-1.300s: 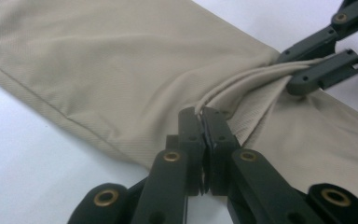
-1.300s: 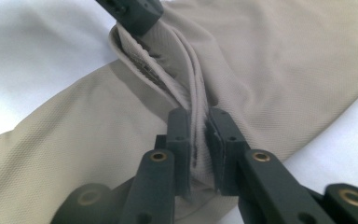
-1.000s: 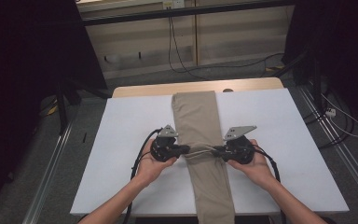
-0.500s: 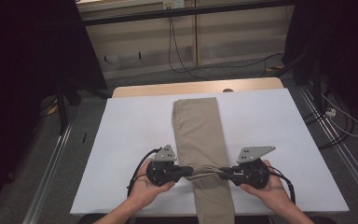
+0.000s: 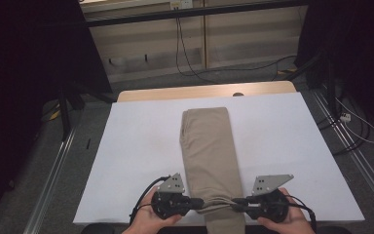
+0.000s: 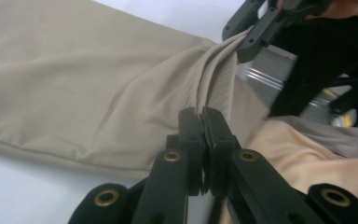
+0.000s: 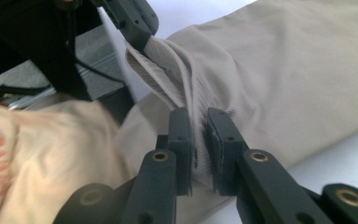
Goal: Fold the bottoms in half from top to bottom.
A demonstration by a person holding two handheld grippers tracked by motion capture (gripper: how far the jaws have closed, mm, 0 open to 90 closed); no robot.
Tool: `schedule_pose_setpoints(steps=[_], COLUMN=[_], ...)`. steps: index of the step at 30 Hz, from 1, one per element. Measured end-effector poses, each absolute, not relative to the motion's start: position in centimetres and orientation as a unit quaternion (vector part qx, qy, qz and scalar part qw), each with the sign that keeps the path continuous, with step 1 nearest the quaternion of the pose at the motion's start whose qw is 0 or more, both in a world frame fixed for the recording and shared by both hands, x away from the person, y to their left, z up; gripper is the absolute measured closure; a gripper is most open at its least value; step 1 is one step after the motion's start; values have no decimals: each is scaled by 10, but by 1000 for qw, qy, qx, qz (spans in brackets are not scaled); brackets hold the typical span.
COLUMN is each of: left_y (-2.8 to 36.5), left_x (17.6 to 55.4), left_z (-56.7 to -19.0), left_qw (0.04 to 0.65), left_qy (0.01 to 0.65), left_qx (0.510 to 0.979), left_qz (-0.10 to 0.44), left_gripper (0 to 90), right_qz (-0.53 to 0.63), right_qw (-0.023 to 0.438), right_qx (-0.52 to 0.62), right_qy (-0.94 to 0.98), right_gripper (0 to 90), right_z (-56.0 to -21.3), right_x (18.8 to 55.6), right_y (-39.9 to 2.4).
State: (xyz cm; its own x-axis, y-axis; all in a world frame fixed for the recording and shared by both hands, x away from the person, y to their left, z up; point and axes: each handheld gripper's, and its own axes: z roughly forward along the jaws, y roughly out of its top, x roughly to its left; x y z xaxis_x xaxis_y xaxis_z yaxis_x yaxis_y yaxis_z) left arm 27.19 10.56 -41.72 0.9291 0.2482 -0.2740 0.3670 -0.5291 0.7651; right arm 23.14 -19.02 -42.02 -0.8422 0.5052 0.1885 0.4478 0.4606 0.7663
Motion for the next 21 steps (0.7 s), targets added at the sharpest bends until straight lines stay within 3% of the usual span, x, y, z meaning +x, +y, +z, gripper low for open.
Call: schedule_pose_setpoints(steps=[7, 9, 10, 11, 14, 21], left_y=[103, 101, 101, 103, 107, 110], left_x=[250, 256, 259, 262, 273, 306], left_z=[-422, -423, -423, -423, -423, -428], left_qw=[437, 442, 444, 446, 457, 449], left_qy=[159, 165, 174, 177, 189, 230], left_qx=[882, 878, 877, 876, 868, 863], left_qz=[-76, -74, -65, -51, -43, 29], left_gripper=[867, 768, 652, 573, 509, 234], right_qz=[430, 427, 430, 434, 443, 432], right_qw=[19, 23, 23, 23, 28, 61], right_qx=[265, 266, 273, 275, 286, 328], right_qy=[863, 864, 860, 858, 849, 838], right_gripper=[773, 598, 526, 522, 438, 343], right_z=[-423, -425, -425, -425, -425, -430], right_x=[203, 205, 208, 211, 223, 252], right_y=[-188, -188, -188, -189, -191, -193])
